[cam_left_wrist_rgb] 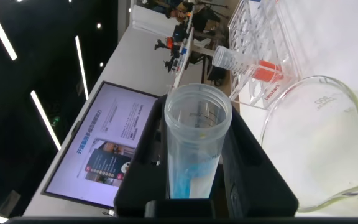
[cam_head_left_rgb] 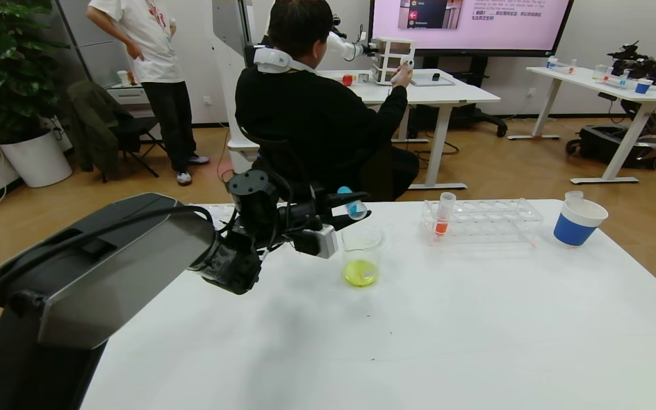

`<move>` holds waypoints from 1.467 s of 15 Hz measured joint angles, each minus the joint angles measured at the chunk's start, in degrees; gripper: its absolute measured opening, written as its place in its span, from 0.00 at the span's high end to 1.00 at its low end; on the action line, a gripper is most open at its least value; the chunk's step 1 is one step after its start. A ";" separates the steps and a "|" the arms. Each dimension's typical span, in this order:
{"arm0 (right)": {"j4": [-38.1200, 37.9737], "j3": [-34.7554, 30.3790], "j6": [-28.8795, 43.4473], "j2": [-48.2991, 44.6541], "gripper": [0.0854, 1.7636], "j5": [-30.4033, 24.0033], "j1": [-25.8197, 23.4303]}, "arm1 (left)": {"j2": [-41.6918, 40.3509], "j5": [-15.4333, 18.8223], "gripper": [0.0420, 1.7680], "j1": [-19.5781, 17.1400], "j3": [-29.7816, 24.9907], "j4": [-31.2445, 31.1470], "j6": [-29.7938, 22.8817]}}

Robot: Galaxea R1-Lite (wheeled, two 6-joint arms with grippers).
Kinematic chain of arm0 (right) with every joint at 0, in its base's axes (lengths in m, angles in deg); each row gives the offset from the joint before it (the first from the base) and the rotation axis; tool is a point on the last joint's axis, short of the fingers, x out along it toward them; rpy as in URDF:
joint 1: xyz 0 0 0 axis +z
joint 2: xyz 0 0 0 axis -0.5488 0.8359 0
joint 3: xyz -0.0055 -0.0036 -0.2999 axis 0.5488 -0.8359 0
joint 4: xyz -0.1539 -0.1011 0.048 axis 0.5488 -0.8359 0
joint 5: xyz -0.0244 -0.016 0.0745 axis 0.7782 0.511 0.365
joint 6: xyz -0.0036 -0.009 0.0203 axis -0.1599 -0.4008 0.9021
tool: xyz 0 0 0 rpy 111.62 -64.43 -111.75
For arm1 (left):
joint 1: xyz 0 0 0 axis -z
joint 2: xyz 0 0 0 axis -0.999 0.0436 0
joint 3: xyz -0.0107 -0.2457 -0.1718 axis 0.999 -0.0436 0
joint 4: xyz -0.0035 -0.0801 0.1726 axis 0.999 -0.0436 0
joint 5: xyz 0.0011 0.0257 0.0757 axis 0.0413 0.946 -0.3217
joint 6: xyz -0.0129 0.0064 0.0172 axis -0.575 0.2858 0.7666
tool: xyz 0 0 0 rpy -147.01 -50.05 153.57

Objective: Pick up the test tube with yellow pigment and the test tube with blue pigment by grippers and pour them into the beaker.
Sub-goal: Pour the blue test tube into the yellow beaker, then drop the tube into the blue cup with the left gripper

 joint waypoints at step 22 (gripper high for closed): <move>0.00 0.00 0.00 0.00 0.02 0.00 -0.02 | 2.32 -2.96 0.74 -1.02 3.46 -0.94 18.58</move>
